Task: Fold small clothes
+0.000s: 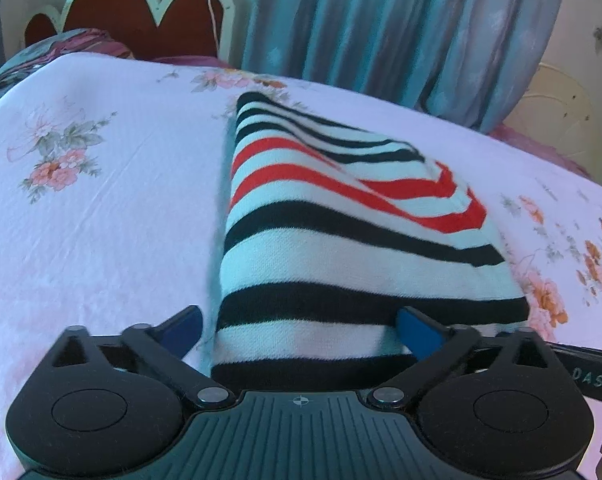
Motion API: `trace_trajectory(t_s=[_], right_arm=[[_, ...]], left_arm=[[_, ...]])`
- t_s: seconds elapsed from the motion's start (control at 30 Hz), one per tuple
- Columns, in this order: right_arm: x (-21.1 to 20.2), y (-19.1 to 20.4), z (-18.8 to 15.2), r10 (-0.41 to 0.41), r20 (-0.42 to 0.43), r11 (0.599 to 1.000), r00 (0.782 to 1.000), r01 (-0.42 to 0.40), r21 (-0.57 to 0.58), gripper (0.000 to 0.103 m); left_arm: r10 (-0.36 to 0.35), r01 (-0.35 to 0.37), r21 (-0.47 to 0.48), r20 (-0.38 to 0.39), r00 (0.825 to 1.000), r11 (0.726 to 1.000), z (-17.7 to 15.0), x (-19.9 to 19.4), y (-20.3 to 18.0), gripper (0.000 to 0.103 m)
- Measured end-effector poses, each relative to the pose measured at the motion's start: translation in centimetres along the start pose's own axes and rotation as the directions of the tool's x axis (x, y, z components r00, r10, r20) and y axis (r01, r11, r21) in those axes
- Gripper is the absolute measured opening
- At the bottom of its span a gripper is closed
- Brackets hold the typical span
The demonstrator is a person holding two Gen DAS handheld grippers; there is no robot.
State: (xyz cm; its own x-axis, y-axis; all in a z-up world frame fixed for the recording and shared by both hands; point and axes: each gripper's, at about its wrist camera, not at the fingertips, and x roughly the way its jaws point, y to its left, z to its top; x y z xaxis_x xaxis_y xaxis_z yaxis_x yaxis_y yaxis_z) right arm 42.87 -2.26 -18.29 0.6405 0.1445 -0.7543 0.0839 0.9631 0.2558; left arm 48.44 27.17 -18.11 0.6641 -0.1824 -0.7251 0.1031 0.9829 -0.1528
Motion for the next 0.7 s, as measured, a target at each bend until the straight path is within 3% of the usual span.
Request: trace_trajectory(t_s=[0.17,0.2,0.3,0.47,0.57,0.7], right_arm=[[0.0,-0.2,-0.2,-0.003,-0.001,1.000,1.000,0.003,-0.004,0.034],[0.0,-0.2,-0.1,-0.002,-0.008,1.000,1.000,0.002,0.001,0.037],[-0.1,-0.3,0.6,-0.021,-0.044,1.000,0.999,0.021,0.003,0.061],[-2.8,-1.5,0.6,0.020,-0.032,0.998,0.999,-0.018,0.065,0.064],[-5.3,-1.7,-0.2,0.061,-0.032,0.996,0.998,-0.059,0.063,0.070],[-9.5,-1.5,-1.5,0.120,-0.039,0.993,0.992,-0.120,0.004,0.076]], left_arm=[[0.024,-0.025,-0.017,-0.026,0.999,1.000,0.1,0.0,-0.1,0.103],[0.035,-0.036,-0.024,-0.041,0.999,0.999,0.1,0.0,-0.1,0.103],[0.067,-0.074,-0.068,-0.099,0.993,0.995,0.2,0.0,-0.3,0.103],[0.136,-0.150,-0.081,-0.160,0.978,0.985,-0.3,-1.4,-0.9,0.103],[0.155,-0.161,-0.019,-0.164,0.974,0.987,-0.8,-3.6,-1.6,0.103],[0.175,-0.176,-0.007,-0.091,0.980,0.984,-2.1,-8.8,-2.3,0.103]])
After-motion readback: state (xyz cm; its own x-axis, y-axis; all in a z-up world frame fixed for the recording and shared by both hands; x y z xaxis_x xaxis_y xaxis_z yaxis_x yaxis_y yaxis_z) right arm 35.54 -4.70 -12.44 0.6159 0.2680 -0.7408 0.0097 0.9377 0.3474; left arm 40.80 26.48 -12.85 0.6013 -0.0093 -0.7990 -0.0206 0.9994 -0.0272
